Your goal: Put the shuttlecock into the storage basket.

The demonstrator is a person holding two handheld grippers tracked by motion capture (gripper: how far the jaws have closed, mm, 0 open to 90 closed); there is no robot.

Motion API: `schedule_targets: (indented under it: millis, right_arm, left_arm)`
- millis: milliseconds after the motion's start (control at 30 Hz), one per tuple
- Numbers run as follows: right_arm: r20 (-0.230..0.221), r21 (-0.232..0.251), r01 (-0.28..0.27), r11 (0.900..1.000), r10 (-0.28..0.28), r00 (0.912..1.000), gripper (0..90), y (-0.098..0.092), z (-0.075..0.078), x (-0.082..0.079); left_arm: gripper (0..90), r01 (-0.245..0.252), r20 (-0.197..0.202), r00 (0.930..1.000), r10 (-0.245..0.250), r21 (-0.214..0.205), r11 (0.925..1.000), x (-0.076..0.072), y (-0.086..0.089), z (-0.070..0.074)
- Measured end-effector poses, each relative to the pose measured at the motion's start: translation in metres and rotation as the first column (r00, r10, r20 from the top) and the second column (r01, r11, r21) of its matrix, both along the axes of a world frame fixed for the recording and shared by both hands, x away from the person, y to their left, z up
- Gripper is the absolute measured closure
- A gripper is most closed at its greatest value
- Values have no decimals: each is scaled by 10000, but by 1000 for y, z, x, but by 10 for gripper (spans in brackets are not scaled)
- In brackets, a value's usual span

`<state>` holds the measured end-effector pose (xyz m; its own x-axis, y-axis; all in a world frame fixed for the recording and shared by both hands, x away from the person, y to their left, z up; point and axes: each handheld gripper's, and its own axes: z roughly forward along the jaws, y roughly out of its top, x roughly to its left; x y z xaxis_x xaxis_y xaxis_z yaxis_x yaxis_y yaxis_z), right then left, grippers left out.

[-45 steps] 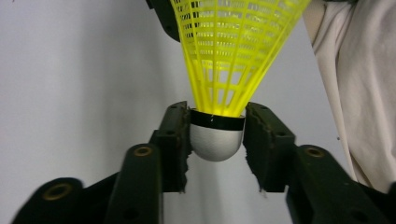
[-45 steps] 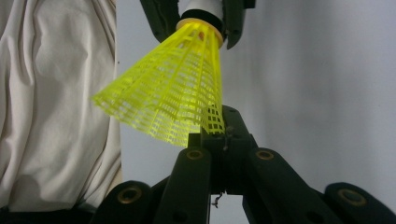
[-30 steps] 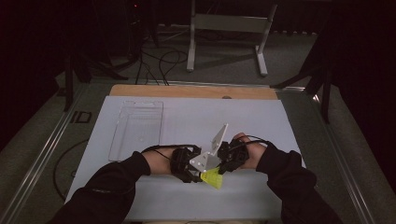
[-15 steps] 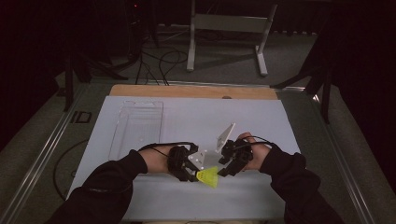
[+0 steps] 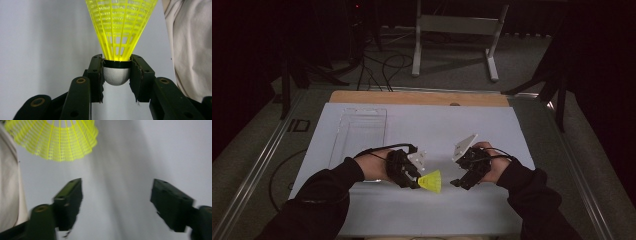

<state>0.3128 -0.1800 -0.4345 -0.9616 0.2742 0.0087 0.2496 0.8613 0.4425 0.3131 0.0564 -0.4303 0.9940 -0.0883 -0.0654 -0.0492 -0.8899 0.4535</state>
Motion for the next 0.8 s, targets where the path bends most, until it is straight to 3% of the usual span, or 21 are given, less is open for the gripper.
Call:
schedule_targets:
  millis: [200, 333, 533, 800]
  right_arm:
    - [11, 383, 538, 9978, -539, 9985, 120, -10, -1, 0]
    - [-29, 725, 728, 9947, -728, 9973, 113, -17, -1, 1]
    - [111, 1183, 944, 9885, -964, 9953, 112, -26, -4, -2]
    - [411, 1665, 1266, 9779, -1351, 9900, 106, -37, -11, -10]
  left_arm:
    - [657, -761, -466, 9959, 779, 386, 9964, 6, 6, 6]
    - [657, -1339, -738, 9874, 1397, 781, 9879, 9, 10, 10]
    - [657, -1579, -874, 9821, 1667, 998, 9824, 13, 17, 16]
    - [657, -1987, -1254, 9691, 2124, 1138, 9734, 21, 26, 25]
